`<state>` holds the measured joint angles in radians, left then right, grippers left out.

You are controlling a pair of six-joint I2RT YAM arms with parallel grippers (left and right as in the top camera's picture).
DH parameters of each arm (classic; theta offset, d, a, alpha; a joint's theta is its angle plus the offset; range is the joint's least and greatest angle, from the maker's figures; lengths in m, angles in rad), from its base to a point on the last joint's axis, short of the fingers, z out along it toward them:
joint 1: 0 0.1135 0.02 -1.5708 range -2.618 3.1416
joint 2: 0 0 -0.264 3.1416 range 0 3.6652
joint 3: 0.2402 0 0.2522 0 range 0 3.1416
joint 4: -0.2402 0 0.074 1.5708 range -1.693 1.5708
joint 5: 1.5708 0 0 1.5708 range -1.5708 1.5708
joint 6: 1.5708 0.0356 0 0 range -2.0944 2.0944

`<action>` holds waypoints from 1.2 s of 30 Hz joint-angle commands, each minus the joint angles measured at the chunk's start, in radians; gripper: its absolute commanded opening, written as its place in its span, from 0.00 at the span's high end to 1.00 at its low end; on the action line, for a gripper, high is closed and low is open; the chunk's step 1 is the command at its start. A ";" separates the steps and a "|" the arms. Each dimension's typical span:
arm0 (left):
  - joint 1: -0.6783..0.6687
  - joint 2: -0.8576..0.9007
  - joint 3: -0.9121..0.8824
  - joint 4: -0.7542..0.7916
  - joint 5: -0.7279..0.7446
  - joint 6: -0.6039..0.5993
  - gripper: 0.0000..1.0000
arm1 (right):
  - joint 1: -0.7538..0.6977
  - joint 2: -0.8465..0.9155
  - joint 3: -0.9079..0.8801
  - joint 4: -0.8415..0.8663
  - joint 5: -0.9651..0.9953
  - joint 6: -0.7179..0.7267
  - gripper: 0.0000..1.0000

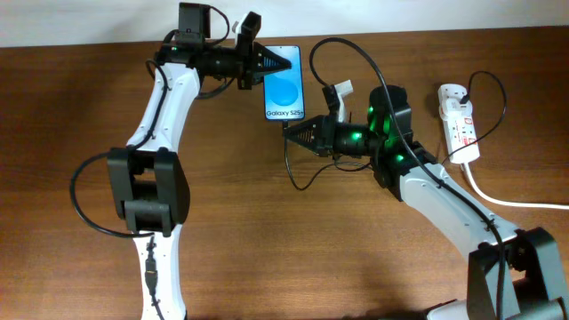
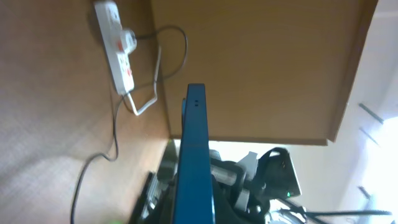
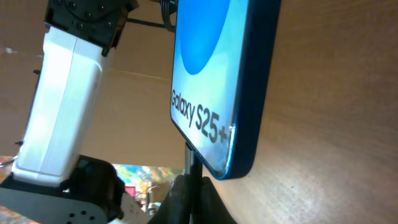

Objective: Plug charger to phone and switch on socket
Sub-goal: 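Lower the plugged phone flat onto the table with both grippers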

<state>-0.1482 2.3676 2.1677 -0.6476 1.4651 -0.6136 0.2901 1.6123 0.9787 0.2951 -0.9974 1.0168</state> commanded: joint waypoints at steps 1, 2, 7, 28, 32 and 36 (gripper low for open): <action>-0.047 -0.011 0.011 -0.018 0.108 -0.011 1.00 | -0.019 0.016 0.068 -0.018 0.050 -0.018 0.73; -0.031 -0.011 0.011 -0.016 0.106 -0.011 1.00 | -0.019 0.016 0.068 -0.054 0.050 -0.044 0.66; 0.027 -0.011 0.008 -0.021 0.052 0.101 1.00 | -0.027 0.014 0.068 -0.195 0.055 -0.151 0.51; -0.035 0.003 -0.040 -0.465 -0.886 0.488 1.00 | -0.100 -0.134 0.114 -0.855 0.489 -0.557 0.40; -0.034 0.079 -0.040 -0.464 -0.831 0.451 1.00 | -0.012 -0.229 0.114 -0.914 0.595 -0.558 0.40; -0.035 0.102 -0.040 -0.465 -0.826 0.451 1.00 | 0.045 -0.243 0.114 -0.921 0.599 -0.557 0.40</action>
<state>-0.1867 2.4691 2.1227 -1.1107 0.6010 -0.1535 0.3199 1.3842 1.0706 -0.6247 -0.4297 0.4679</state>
